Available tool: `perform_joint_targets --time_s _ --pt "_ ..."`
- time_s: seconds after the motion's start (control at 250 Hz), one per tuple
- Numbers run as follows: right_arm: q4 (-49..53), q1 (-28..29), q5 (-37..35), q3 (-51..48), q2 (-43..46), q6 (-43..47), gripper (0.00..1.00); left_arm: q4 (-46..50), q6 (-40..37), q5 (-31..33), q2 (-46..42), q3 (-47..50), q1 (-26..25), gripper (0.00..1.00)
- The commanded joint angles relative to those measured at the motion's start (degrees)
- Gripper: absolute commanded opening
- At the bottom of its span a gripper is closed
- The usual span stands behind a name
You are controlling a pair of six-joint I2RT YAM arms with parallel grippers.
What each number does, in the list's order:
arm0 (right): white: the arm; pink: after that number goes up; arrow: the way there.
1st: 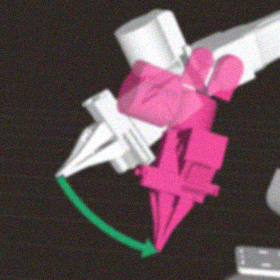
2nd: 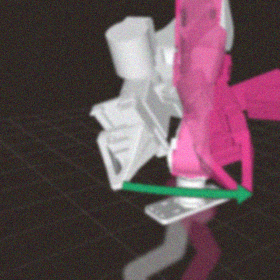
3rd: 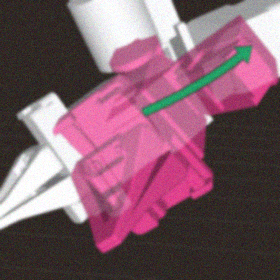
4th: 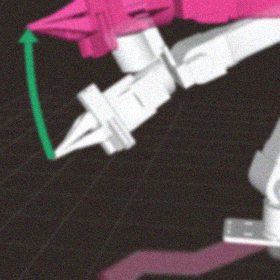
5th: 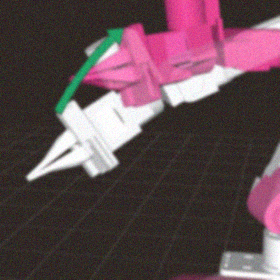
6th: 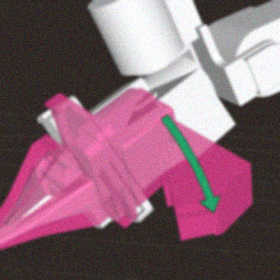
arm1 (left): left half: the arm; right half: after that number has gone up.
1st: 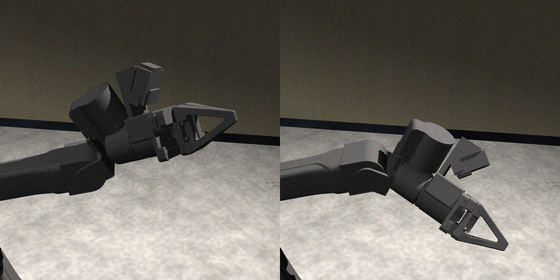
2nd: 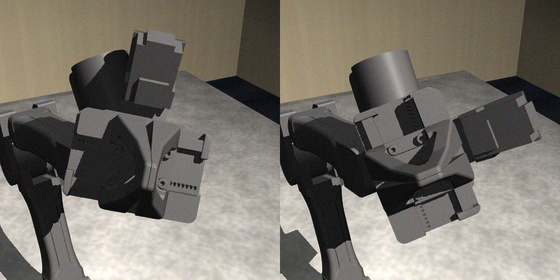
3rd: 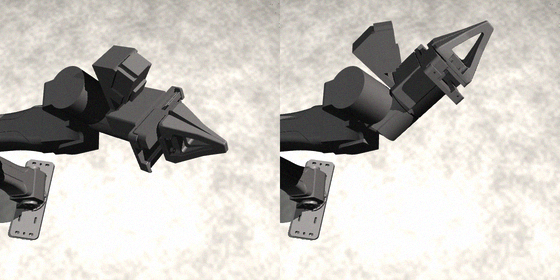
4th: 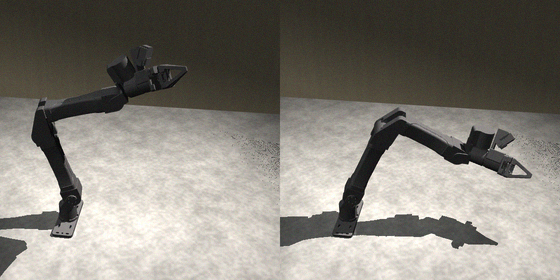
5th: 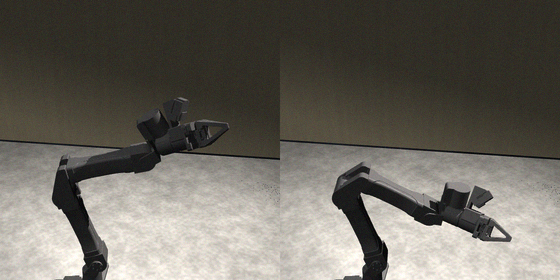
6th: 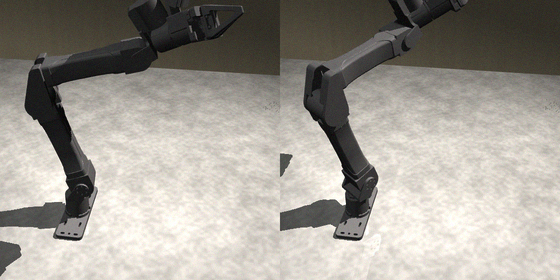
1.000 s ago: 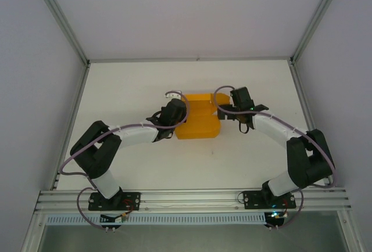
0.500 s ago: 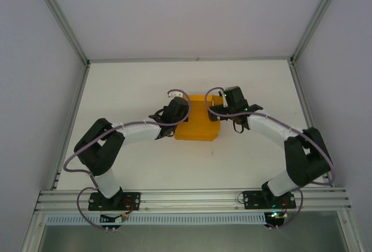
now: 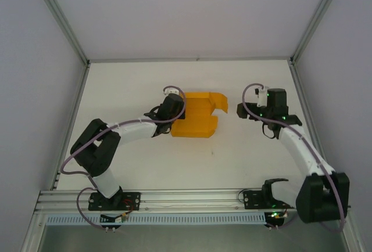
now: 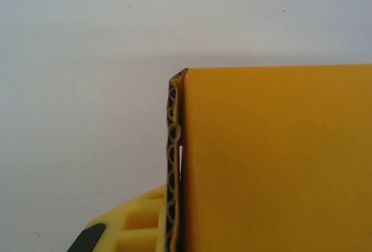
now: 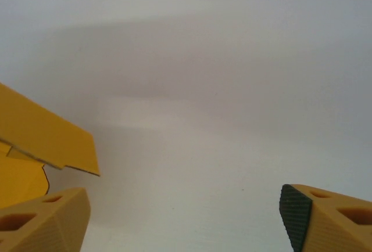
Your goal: Assemble paper box
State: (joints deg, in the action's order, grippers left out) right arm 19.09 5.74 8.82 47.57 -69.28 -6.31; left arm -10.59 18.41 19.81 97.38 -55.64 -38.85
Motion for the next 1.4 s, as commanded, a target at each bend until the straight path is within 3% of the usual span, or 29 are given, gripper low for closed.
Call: perform_joint_targets --time_s 0.0,0.116,0.291,0.403,0.547,0.695,0.799,1.258,1.397 --pt "3.47 0.23 10.59 6.37 -6.38 5.91 0.80 -0.73 -0.97 -2.24 -2.00 0.85 0.24 0.00" --pt "4.87 1.60 19.21 10.18 -10.99 11.62 0.74 0.16 -0.51 -1.48 -1.46 0.09 0.17 0.00" --pt "7.42 7.08 20.99 12.03 -14.88 20.29 0.67 -0.78 -0.77 -2.77 -1.41 -0.16 0.15 0.00" --pt "5.76 8.88 21.07 12.84 -16.71 20.36 0.55 -0.48 -1.14 -2.67 -1.14 -0.75 0.17 0.00" --pt "-0.12 10.34 24.81 12.64 -17.86 18.38 0.52 -0.83 -1.24 -4.16 -0.48 -1.05 0.13 0.00" --pt "-3.02 11.92 25.89 14.65 -20.76 16.61 0.40 -1.39 -0.69 -5.78 -0.43 -1.04 0.04 0.00" --pt "-3.08 12.69 27.38 17.00 -23.35 16.28 0.37 -2.07 -0.71 -7.44 -0.48 -0.94 0.01 0.00" --pt "-17.65 18.88 11.50 15.31 -25.98 5.54 0.27 -2.42 1.71 -7.65 0.70 -2.33 -0.46 0.00" --pt "-16.31 19.56 9.74 17.55 -28.84 6.72 0.34 -2.42 1.50 -8.64 0.95 -2.49 -0.54 0.00"
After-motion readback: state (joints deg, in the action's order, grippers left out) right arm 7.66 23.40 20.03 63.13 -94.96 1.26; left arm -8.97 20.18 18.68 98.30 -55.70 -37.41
